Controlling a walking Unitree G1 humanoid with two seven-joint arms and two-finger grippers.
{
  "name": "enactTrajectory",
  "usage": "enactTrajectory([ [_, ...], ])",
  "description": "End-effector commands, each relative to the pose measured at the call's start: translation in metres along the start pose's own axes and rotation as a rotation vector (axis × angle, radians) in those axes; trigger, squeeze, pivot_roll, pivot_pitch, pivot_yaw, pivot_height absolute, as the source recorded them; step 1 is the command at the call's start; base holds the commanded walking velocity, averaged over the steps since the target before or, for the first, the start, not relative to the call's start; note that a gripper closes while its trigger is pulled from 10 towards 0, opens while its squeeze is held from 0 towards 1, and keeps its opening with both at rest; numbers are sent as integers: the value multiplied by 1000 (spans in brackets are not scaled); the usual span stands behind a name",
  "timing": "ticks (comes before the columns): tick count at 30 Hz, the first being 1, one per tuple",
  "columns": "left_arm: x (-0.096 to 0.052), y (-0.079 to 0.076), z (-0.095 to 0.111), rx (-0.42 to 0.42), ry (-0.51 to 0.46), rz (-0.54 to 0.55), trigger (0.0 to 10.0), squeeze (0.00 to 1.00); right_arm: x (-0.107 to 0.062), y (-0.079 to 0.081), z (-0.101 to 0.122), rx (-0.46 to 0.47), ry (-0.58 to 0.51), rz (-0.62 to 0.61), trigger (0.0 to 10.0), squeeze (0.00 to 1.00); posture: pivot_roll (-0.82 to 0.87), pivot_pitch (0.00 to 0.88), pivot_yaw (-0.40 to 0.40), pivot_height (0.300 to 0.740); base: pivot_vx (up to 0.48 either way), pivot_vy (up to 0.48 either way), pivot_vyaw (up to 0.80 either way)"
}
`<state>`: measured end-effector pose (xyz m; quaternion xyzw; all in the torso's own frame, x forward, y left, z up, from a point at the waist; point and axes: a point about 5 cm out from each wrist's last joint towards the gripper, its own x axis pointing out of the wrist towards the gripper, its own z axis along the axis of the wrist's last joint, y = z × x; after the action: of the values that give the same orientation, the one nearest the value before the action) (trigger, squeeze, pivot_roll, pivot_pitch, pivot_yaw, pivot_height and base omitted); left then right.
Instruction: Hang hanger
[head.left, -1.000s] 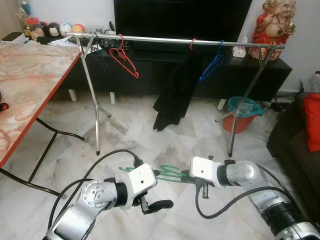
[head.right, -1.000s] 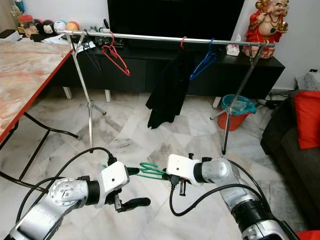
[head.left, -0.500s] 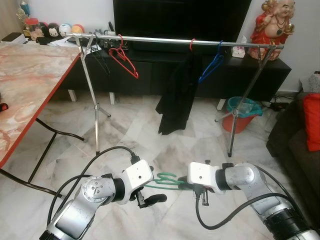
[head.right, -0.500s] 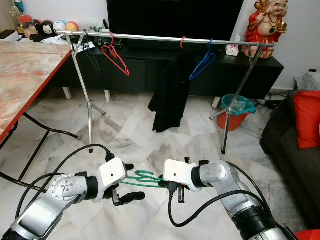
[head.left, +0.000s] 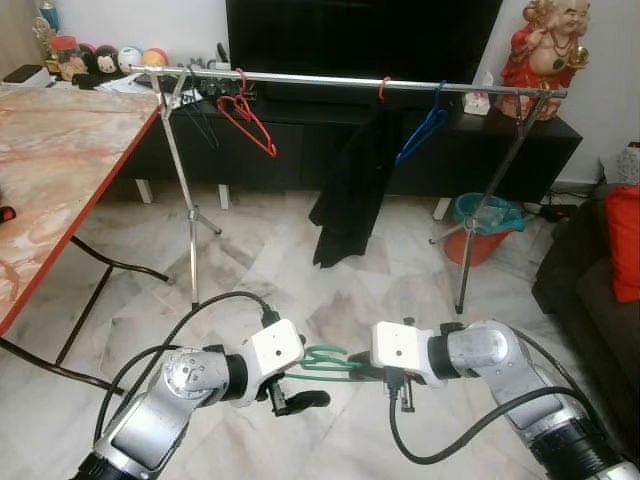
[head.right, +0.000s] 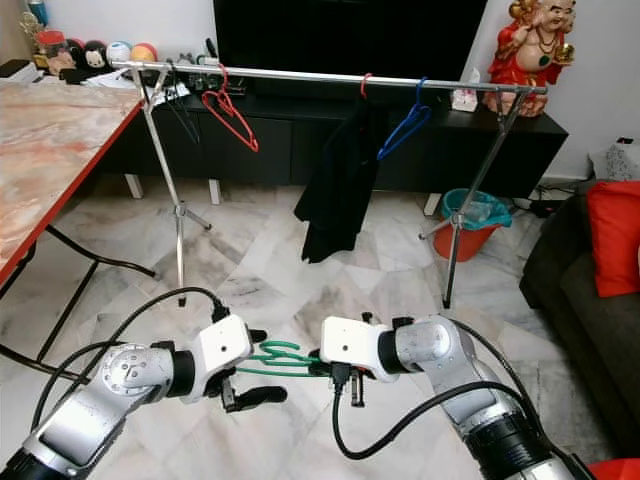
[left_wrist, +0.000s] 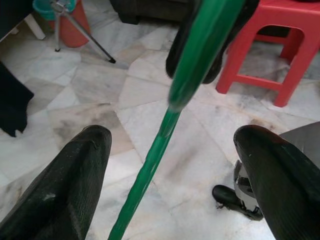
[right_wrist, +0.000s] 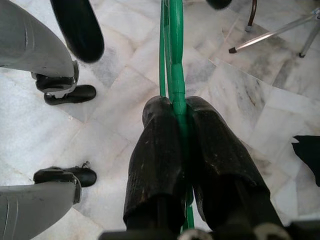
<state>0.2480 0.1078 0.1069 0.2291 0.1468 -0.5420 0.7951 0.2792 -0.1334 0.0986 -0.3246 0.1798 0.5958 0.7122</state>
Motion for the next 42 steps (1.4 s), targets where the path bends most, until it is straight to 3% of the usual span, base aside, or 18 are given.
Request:
enactTrajectory([
  [1, 1, 1, 4, 21, -9, -24, 5647, 0, -2, 2, 2, -10, -3, 6, 10000, 0, 39, 21, -89, 740, 0, 0, 0],
  [2, 1, 0, 4, 23, -3, -35, 4275, 0, -1, 2, 3, -16, 1, 8, 10000, 0, 38, 21, -89, 740, 0, 0, 0],
  [4, 1, 1, 4, 23, -4, -38, 4275, 0, 0, 3, 6, -15, -16, 15, 10000, 0, 38, 20, -88, 740, 0, 0, 0],
  [5, 2, 1, 4, 24, -5, -39, 2510, 0, 0, 3, 7, -16, -22, 17, 10000, 0, 38, 20, -88, 740, 0, 0, 0],
  [6, 2, 1, 4, 24, -5, -39, 2510, 0, 0, 3, 7, -16, -22, 17, 10000, 0, 38, 20, -88, 740, 0, 0, 0],
  [7, 2, 1, 5, 25, -7, -46, 0, 0, 0, 4, 8, -20, -22, 20, 10000, 0, 38, 20, -88, 740, 0, 0, 0],
  [42, -4, 0, -5, 34, 57, -94, 0, 0, 5, 4, 15, -38, -41, 25, 10000, 0, 49, 20, -91, 740, 0, 0, 0],
])
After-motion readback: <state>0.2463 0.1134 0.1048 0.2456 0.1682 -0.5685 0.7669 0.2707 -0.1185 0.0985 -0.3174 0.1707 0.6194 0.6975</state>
